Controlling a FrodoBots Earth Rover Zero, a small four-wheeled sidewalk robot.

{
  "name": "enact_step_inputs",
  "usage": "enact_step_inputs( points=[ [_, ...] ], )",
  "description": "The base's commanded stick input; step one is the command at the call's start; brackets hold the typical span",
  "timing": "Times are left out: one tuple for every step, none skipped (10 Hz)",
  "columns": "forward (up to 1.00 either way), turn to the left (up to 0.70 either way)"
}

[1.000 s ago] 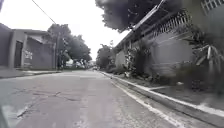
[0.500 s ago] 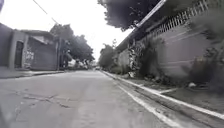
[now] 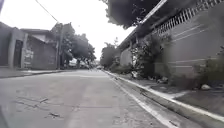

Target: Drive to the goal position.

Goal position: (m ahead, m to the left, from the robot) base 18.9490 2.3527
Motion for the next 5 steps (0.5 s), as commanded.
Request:
enact_step_inputs(
  points=[
    [0.70,0.00],
    [0.70,0.00],
    [0.70,0.00],
    [0.70,0.00],
    [0.70,0.00]
  ],
)
